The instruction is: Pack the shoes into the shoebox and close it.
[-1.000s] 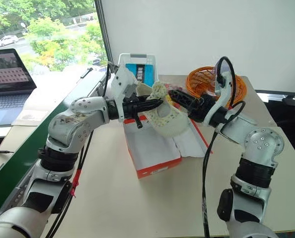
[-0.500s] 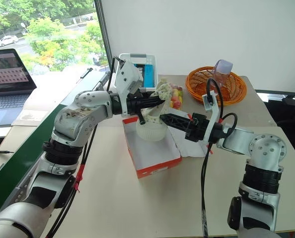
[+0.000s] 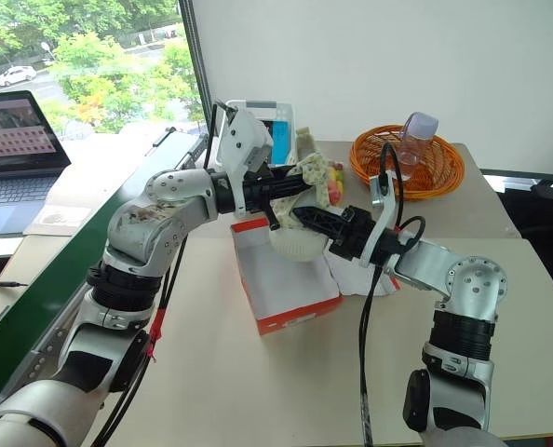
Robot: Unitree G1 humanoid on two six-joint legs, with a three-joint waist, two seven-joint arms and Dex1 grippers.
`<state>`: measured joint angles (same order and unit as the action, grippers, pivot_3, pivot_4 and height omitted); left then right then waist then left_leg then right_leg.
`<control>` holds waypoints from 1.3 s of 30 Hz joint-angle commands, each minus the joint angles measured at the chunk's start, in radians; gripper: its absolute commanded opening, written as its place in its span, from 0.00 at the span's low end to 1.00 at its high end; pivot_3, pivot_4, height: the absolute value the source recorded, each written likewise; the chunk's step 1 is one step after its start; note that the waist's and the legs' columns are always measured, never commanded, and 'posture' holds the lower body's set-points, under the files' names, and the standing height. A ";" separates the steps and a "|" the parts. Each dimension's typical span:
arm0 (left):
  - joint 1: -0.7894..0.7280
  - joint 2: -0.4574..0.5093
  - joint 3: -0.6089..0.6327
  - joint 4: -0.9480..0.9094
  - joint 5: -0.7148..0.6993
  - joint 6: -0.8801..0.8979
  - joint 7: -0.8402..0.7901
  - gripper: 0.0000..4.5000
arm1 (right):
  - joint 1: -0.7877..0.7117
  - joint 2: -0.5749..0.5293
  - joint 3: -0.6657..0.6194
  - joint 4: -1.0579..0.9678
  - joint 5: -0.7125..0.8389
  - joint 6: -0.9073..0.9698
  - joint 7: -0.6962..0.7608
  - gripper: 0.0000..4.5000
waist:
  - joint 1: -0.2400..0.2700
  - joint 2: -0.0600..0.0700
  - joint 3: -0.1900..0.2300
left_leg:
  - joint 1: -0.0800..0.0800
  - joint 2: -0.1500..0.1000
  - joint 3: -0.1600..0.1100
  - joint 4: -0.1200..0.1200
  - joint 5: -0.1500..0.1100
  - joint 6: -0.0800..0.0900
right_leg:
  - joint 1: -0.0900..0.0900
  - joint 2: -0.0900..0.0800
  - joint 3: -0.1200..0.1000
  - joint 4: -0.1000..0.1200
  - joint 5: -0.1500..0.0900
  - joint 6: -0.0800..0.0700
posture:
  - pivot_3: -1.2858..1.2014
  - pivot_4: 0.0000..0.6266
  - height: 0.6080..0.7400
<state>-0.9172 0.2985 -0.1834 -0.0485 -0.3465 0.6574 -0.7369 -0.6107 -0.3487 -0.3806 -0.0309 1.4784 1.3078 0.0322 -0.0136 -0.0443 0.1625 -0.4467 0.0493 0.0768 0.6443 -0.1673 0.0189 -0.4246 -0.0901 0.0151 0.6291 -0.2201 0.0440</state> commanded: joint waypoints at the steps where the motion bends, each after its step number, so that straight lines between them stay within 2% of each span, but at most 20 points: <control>1: -0.031 0.029 0.013 -0.043 0.003 0.018 -0.007 0.02 | -0.015 -0.050 0.009 -0.033 -0.010 -0.037 0.013 0.12 | 0.000 0.000 0.000 | 0.000 0.000 0.000 0.000 0.000 0.000 | 0.000 0.000 0.000 0.000 0.000 0.000 | 0.52 0.24 1.00; 2: -0.028 0.039 0.017 -0.039 0.001 0.025 -0.010 0.02 | -0.016 -0.060 0.013 -0.035 -0.013 -0.039 0.018 0.11 | 0.000 0.000 0.000 | 0.000 0.000 0.000 0.000 0.000 0.000 | 0.000 0.000 0.000 0.000 0.000 0.000 | 0.52 0.24 1.00; 4: -0.022 0.054 0.049 -0.044 -0.047 0.070 -0.033 0.23 | -0.020 -0.081 0.017 -0.038 -0.017 -0.044 0.028 0.11 | 0.000 0.000 0.000 | 0.000 0.000 0.000 0.000 0.000 0.000 | 0.000 0.000 0.000 0.000 0.000 0.000 | 0.52 0.24 1.00; 5: -0.025 0.074 0.059 -0.048 -0.050 0.088 -0.035 0.29 | -0.026 -0.097 0.020 -0.042 -0.026 -0.046 0.032 0.10 | 0.000 0.000 0.000 | 0.000 0.000 0.000 0.000 0.000 0.000 | 0.000 0.000 0.000 0.000 0.000 0.000 | 0.52 0.24 1.00; 7: -0.033 0.100 0.076 -0.057 -0.067 0.125 -0.041 0.47 | -0.033 -0.116 0.025 -0.046 -0.035 -0.051 0.039 0.10 | -0.001 0.000 0.000 | 0.000 0.000 0.000 0.000 0.000 0.000 | 0.000 0.000 0.000 0.000 0.000 0.000 | 0.52 0.24 1.00; 9: -0.041 0.130 0.127 -0.077 -0.148 0.186 -0.083 0.63 | -0.041 -0.132 0.028 -0.049 -0.037 -0.055 0.043 0.10 | -0.003 0.000 0.000 | 0.000 0.000 0.000 0.000 0.000 0.000 | -0.001 0.000 0.000 0.000 0.000 0.000 | 0.52 0.24 1.00; 12: -0.047 0.256 0.175 -0.096 -0.209 0.216 -0.192 0.64 | -0.057 -0.161 0.032 -0.056 -0.035 -0.058 0.044 0.10 | -0.009 0.001 0.001 | 0.000 0.001 0.000 0.000 0.000 0.000 | -0.001 0.001 0.000 0.000 0.000 0.000 | 0.52 0.24 1.00; 15: -0.019 0.403 0.163 -0.097 -0.193 0.175 -0.304 0.64 | -0.081 -0.194 0.058 -0.076 -0.072 -0.053 0.026 0.10 | -0.009 0.002 0.001 | 0.000 0.001 0.000 0.000 0.000 0.000 | -0.001 0.001 0.000 0.000 0.000 0.000 | 0.52 0.24 1.00; 17: 0.050 0.504 0.131 -0.127 -0.157 0.097 -0.398 0.64 | -0.105 -0.236 0.147 -0.139 -0.161 -0.025 0.027 0.10 | -0.010 0.003 0.002 | 0.000 0.001 0.000 0.000 0.000 0.000 | -0.001 0.001 0.000 0.000 0.000 0.000 | 0.52 0.24 1.00; 19: 0.092 0.542 0.110 -0.152 -0.140 0.057 -0.427 0.64 | -0.125 -0.258 0.223 -0.194 -0.209 -0.001 0.041 0.10 | -0.007 0.003 0.002 | 0.000 0.001 0.001 -0.001 0.000 0.000 | -0.001 0.000 0.001 0.000 -0.001 -0.001 | 0.52 0.24 1.00; 27: 0.149 0.521 0.080 -0.191 -0.091 0.024 -0.367 0.64 | -0.154 -0.249 0.384 -0.218 -0.377 0.029 0.043 0.10 | 0.008 0.003 0.002 | -0.003 0.000 0.000 0.001 0.000 0.000 | -0.001 -0.001 -0.001 -0.002 -0.001 -0.001 | 0.52 0.24 1.00; 30: 0.169 0.531 0.086 -0.203 -0.080 0.023 -0.355 0.64 | -0.108 -0.289 0.484 -0.180 -0.527 -0.008 0.079 0.10 | 0.008 0.003 0.002 | -0.004 0.000 0.000 0.001 0.000 0.000 | -0.003 0.000 -0.001 -0.001 0.000 -0.001 | 0.52 0.24 1.00; 39: 0.205 0.540 0.105 -0.234 -0.082 0.043 -0.321 0.64 | 0.001 -0.282 0.562 -0.013 -0.756 -0.088 0.205 0.10 | 0.002 0.003 0.002 | -0.005 0.000 0.000 0.001 0.000 0.000 | -0.004 0.000 -0.001 -0.001 0.000 0.000 | 0.52 0.24 1.00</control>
<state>-0.7050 0.8259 -0.1089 -0.2502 -0.4299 0.7003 -1.0703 -0.6199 -0.6286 0.1683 -0.0611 0.7652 1.2457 0.2115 -0.0116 -0.0415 0.1644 -0.4512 0.0497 0.0768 0.6456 -0.1671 0.0194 -0.4281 -0.0898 0.0140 0.6283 -0.2205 0.0435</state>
